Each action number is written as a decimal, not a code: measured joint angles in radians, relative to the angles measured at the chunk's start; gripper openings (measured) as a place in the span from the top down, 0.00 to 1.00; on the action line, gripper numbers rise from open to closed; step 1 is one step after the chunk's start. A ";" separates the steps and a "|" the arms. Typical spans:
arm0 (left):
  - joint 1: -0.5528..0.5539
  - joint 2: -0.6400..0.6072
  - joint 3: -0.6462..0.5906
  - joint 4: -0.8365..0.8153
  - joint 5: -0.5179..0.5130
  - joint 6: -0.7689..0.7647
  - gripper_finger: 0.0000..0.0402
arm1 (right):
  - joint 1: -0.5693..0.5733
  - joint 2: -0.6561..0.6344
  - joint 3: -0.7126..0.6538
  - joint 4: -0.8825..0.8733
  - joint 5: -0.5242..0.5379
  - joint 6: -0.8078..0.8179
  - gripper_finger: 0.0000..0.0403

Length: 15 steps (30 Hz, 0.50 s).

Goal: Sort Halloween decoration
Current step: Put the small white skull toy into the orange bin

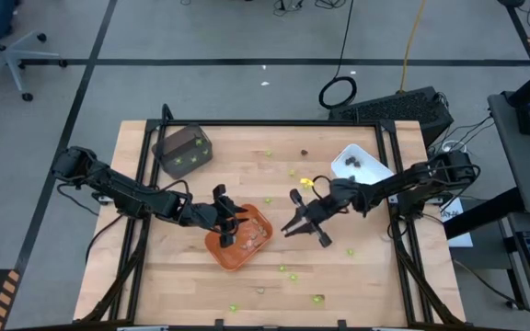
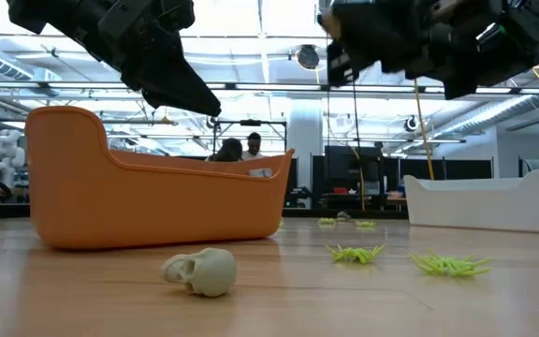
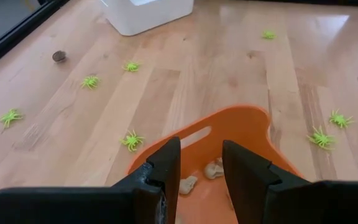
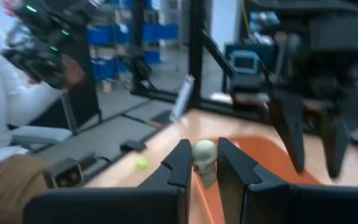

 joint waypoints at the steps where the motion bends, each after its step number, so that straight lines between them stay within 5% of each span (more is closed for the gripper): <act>1: 0.000 0.000 0.000 0.009 0.000 0.000 0.71 | 0.002 0.000 0.000 0.021 -0.009 0.000 0.93; 15: 0.000 0.000 0.000 0.034 0.000 0.000 0.71 | 0.003 0.000 0.000 0.050 -0.032 -0.195 0.93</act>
